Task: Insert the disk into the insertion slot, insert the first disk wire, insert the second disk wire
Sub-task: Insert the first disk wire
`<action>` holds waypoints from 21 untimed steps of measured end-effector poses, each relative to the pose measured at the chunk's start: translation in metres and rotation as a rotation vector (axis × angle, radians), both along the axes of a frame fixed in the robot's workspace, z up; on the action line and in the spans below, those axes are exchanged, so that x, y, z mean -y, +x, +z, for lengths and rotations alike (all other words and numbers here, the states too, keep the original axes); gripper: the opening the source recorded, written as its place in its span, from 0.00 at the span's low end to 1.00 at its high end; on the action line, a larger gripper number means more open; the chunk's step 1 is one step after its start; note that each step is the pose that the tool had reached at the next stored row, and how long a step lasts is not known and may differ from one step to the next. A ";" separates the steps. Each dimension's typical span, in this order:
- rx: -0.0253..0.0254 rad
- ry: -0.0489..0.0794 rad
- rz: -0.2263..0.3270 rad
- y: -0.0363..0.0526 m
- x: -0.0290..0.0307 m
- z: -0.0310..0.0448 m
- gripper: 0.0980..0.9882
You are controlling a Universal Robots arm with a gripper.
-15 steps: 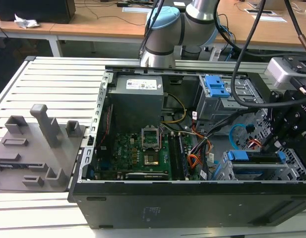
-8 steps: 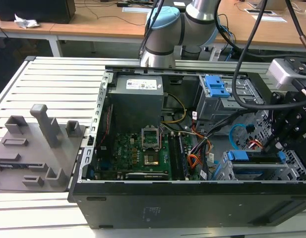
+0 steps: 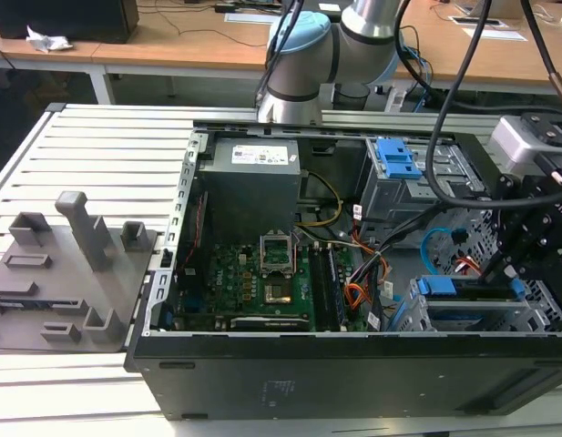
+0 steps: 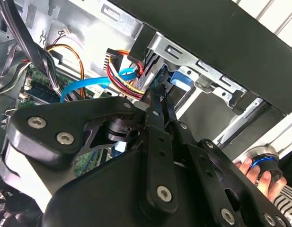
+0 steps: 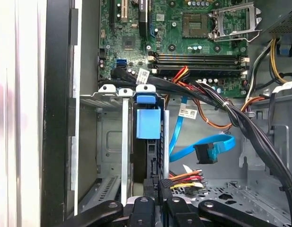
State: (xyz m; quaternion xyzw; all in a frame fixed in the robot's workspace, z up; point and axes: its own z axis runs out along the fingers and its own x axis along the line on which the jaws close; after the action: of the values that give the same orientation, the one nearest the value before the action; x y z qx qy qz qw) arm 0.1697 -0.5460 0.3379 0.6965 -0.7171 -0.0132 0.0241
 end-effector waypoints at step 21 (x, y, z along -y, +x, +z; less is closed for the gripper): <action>-0.0013 -0.001 0.000 0.0017 0.0000 0.0298 0.15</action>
State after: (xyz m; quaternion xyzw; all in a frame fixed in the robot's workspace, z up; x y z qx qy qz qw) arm 0.1714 -0.5460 0.3677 0.6964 -0.7171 -0.0133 0.0249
